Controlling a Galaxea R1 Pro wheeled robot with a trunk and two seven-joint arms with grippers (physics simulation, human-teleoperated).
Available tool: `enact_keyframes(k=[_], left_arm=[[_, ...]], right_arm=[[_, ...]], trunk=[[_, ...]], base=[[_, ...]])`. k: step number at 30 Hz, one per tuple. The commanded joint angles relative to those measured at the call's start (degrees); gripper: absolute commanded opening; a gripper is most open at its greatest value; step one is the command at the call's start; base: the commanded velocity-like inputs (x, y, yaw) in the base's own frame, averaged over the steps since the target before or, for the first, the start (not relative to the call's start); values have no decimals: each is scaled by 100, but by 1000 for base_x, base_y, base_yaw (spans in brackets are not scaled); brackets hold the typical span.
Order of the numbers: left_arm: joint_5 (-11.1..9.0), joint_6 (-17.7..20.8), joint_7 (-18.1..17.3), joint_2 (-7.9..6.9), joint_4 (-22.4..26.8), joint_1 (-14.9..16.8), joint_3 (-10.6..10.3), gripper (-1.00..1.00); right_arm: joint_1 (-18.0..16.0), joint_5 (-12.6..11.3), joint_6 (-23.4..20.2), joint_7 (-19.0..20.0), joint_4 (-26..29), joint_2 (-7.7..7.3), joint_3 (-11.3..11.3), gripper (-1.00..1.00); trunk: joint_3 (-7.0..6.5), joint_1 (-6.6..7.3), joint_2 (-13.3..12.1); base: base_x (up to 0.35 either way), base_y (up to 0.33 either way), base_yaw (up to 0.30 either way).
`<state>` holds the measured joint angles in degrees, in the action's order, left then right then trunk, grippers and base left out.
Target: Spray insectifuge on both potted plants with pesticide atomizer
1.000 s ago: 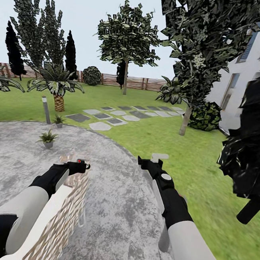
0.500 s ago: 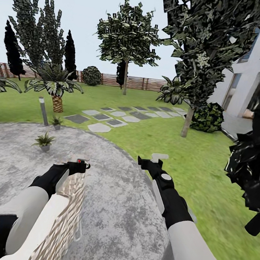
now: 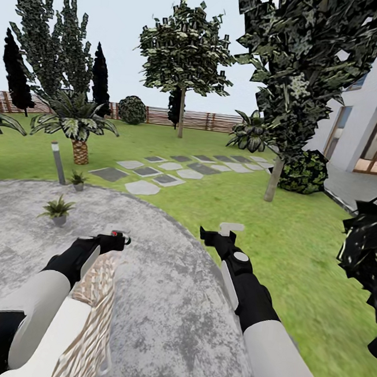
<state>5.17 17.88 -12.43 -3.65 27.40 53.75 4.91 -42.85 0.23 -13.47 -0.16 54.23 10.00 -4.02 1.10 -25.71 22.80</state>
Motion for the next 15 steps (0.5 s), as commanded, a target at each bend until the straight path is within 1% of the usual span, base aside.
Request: enact_keyframes(k=[1, 5, 15], left_arm=[[54, 32, -53, 3, 11, 4, 48, -100], [54, 32, -54, -3, 11, 4, 59, -100], [52, 31, -57, -4, 11, 4, 55, -100]], right_arm=[[-4, 3, -33, -2, 8, 0, -2, 100], [-4, 3, -33, -2, 8, 0, -3, 100], [-4, 3, -33, -2, 8, 0, -8, 100]], trunk=[[11, -7, 11], [11, -7, 11], [11, -7, 11]], base=[[340, 0, -70], [340, 0, -52], [340, 0, -5]])
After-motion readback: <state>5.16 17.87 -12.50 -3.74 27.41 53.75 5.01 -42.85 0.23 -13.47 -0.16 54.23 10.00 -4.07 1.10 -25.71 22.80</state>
